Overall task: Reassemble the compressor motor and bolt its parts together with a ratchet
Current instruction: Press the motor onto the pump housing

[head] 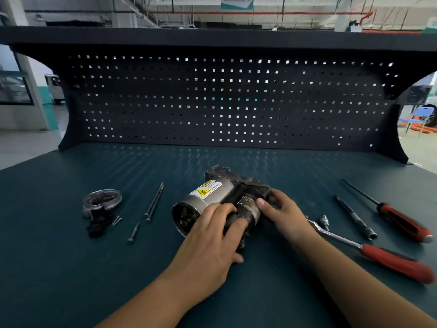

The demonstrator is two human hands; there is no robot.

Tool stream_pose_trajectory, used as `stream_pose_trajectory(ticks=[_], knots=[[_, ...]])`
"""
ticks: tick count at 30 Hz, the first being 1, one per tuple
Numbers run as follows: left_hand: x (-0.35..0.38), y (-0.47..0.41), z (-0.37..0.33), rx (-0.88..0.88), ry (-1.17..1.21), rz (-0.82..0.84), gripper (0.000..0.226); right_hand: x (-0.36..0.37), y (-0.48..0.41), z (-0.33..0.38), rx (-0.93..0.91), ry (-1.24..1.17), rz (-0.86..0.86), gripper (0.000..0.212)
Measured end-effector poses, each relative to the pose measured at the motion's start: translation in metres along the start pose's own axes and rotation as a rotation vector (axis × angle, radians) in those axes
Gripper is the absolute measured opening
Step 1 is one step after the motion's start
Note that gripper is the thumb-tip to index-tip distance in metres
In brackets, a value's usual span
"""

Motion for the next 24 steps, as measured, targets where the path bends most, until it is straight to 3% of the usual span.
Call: stream_pose_trajectory(ticks=[8, 13, 16, 18, 21, 24], knots=[[0.000, -0.002, 0.005, -0.020, -0.017, 0.029, 0.073, 0.004, -0.004, -0.002, -0.069, 0.112, -0.064, 0.010], [-0.009, 0.000, 0.008, -0.096, -0.057, 0.047, 0.086, 0.005, -0.004, -0.003, -0.078, 0.100, -0.097, 0.026], [-0.021, 0.007, 0.011, -0.138, -0.054, 0.032, 0.076, 0.003, -0.005, -0.005, -0.085, 0.101, -0.105, 0.024], [-0.031, 0.019, 0.024, -0.235, 0.021, -0.012, 0.054, 0.002, -0.005, -0.007, -0.083, 0.108, -0.105, 0.023], [-0.039, 0.047, 0.074, -0.573, 0.035, 0.053, 0.020, 0.001, -0.005, -0.010, -0.069, 0.115, -0.109, 0.025], [-0.043, 0.075, 0.128, -0.867, -0.174, 0.208, 0.022, 0.001, -0.006, -0.012, -0.060, 0.122, -0.106, 0.028]])
Point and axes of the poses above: each hand's wrist, its own y-axis away from the middle knuckle, its own x-axis out of the palm, z = x × y, the point moved 8 cm from there along -y, towards the middle knuckle, and after that the axes turned 7 degrees about y, right-handed, at the moved point
